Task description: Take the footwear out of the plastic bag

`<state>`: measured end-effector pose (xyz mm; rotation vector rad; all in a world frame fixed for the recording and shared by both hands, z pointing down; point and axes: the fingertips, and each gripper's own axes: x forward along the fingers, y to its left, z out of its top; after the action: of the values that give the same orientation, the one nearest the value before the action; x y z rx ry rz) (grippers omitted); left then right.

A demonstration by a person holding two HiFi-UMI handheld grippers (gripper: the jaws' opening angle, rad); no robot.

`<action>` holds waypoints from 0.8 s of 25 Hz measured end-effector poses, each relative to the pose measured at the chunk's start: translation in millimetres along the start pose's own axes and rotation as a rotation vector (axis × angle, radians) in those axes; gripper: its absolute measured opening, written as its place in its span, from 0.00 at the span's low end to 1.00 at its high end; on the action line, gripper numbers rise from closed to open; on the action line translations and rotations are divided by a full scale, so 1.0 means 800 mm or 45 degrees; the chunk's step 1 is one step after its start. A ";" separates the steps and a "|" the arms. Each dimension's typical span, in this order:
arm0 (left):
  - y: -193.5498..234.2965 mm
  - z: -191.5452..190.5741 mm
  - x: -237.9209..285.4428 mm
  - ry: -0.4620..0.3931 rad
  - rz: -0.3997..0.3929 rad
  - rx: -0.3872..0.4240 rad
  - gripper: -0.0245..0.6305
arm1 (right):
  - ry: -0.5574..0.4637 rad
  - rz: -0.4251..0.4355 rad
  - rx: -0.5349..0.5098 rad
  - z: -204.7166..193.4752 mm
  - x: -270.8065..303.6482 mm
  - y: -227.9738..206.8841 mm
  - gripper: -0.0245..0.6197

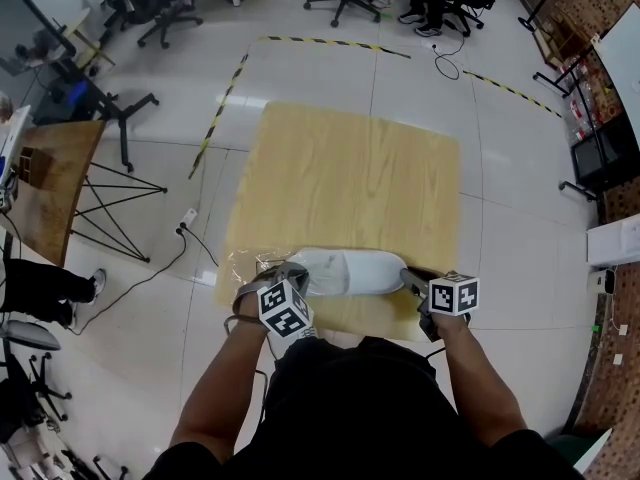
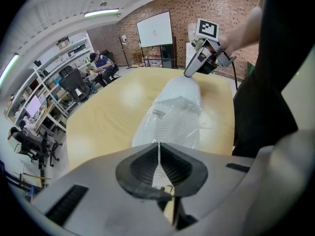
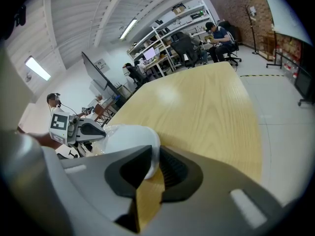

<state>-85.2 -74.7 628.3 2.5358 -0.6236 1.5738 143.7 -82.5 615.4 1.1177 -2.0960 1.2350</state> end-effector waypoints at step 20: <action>0.008 -0.032 -0.015 0.044 0.032 -0.048 0.07 | 0.025 0.029 -0.030 -0.003 0.014 0.011 0.12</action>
<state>-113.7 -69.4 629.1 2.4776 -0.6776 1.5947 130.2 -82.9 620.7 1.0699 -2.1089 1.2241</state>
